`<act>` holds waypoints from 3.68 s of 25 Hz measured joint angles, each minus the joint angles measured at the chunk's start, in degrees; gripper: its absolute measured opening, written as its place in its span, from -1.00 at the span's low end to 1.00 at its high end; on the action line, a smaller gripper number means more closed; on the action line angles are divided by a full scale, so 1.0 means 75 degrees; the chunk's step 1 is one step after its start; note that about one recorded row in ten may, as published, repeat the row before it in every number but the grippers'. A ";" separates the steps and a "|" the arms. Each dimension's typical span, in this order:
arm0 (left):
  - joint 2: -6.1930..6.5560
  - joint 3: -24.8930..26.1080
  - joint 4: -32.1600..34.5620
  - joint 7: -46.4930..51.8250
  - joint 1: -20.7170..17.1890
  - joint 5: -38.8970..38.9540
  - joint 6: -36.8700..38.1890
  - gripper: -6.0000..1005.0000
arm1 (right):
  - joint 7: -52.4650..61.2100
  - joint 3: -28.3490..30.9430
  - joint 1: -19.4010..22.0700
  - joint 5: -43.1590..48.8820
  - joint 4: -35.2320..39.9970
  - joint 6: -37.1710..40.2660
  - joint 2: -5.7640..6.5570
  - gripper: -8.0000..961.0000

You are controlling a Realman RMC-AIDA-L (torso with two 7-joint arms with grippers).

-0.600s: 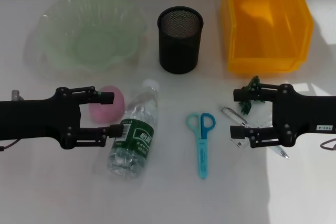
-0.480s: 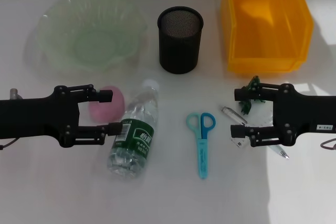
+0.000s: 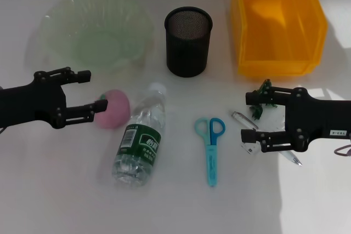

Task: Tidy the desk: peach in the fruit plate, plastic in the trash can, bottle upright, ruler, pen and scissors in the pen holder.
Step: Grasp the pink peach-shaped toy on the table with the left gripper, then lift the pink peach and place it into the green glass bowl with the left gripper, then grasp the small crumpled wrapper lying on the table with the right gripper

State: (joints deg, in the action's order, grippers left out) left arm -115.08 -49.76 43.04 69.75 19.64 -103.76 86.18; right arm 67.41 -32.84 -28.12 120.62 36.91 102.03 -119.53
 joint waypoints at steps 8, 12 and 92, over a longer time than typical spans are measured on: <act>-0.0219 -0.0116 -0.0078 -0.0101 0.0115 -0.0708 -0.0907 0.55 | 0.0000 0.0019 0.0000 -0.0005 0.0001 -0.0012 0.0000 0.74; -0.0359 -0.0119 -0.0073 -0.0159 0.0140 -0.0991 -0.1126 0.55 | 0.0000 0.0020 0.0000 -0.0005 0.0000 -0.0012 0.0000 0.75; -0.0233 0.0611 -0.0610 -0.1571 -0.0290 0.0689 0.0929 0.72 | 1.1387 -0.2261 -0.0960 0.1687 0.6381 0.0580 0.0050 0.73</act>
State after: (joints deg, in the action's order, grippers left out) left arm -116.82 -45.18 38.46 57.96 17.47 -98.60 93.15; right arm 152.81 -49.80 -35.32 133.27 84.77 106.38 -119.16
